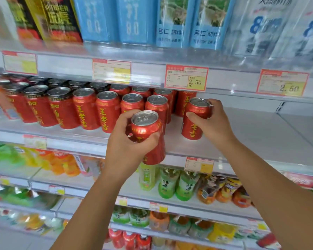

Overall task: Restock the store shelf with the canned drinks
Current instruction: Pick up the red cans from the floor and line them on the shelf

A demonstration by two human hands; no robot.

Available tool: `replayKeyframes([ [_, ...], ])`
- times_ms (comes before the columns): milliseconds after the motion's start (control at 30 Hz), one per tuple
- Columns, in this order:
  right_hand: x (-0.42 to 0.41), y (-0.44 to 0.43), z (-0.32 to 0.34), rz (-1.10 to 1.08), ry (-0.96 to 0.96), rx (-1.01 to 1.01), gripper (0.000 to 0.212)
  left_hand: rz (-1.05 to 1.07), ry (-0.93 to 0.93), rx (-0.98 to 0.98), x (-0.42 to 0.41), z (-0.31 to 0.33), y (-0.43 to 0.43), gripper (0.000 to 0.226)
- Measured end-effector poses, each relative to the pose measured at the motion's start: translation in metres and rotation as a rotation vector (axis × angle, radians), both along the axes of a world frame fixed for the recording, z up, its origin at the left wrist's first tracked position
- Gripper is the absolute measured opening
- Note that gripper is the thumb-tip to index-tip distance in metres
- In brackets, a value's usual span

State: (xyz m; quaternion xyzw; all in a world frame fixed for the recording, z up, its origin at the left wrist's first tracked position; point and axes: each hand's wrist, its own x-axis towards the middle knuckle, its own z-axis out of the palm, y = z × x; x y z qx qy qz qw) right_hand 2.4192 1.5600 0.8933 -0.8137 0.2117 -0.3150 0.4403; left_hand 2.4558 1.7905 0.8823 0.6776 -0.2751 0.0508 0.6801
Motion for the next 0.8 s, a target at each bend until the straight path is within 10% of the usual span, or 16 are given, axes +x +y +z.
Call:
replayKeyframes([
  [800, 0.032, -0.004, -0.025, -0.043, 0.081, 0.049, 0.088, -0.051, 0.002, 0.021, -0.002, 0.004, -0.008, 0.053],
])
